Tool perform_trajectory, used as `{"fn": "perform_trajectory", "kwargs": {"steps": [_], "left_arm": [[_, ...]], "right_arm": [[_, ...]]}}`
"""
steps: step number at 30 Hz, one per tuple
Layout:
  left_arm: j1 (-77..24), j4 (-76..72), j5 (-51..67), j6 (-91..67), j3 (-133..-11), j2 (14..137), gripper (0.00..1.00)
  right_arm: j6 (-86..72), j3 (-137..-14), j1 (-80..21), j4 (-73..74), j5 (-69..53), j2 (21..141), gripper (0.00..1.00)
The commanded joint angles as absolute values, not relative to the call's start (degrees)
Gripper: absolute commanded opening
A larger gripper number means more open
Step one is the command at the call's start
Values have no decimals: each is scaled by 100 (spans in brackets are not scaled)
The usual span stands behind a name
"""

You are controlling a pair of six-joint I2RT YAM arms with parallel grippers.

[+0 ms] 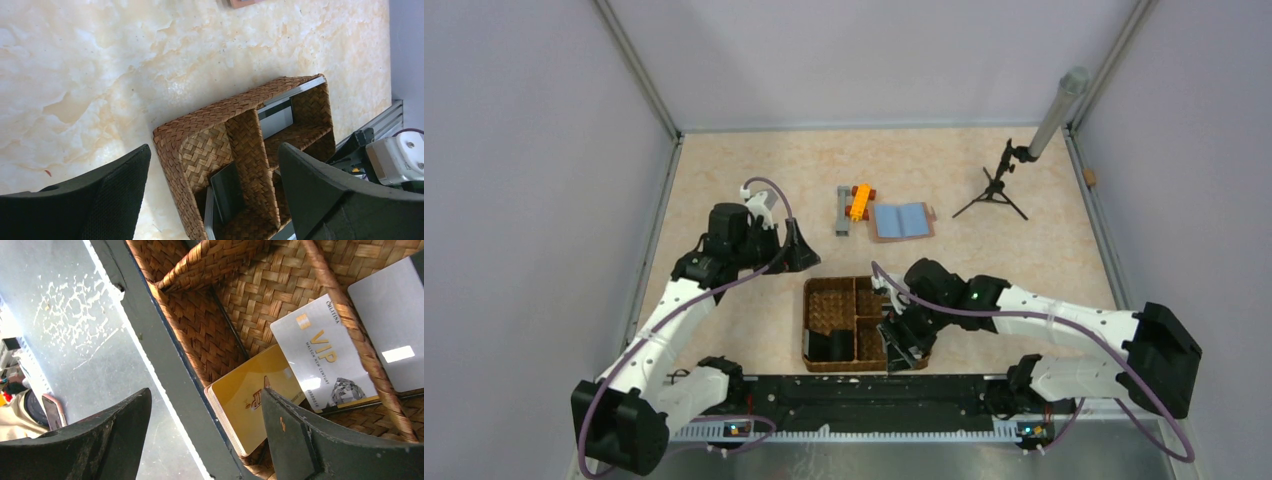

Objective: Put the credit cards into the card holder
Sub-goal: Pick up the credit card from the storage box.

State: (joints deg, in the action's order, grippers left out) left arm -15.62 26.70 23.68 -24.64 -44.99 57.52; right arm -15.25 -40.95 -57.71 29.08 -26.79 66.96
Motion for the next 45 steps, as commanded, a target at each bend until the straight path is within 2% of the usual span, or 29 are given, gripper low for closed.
{"fn": "perform_trajectory", "kwargs": {"steps": [1,14,34,45], "left_arm": [[-1458,2981,2468,-1963,-4852,5728,96],[-1301,2920,2514,-1749,-4797,5804,96],[-1248,2901,2531,-1694,-4763,5946,96],[-1248,2901,2549,-1687,-4749,5942,96]], "right_arm": [[-1599,-4223,-5965,3063,-2535,6809,78],[-1663,-4453,-6084,3421,-2545,6752,64],[-1669,-4728,-6075,3690,-2443,6567,54],[-1675,-4724,-6080,3707,-2404,6519,35]]}}
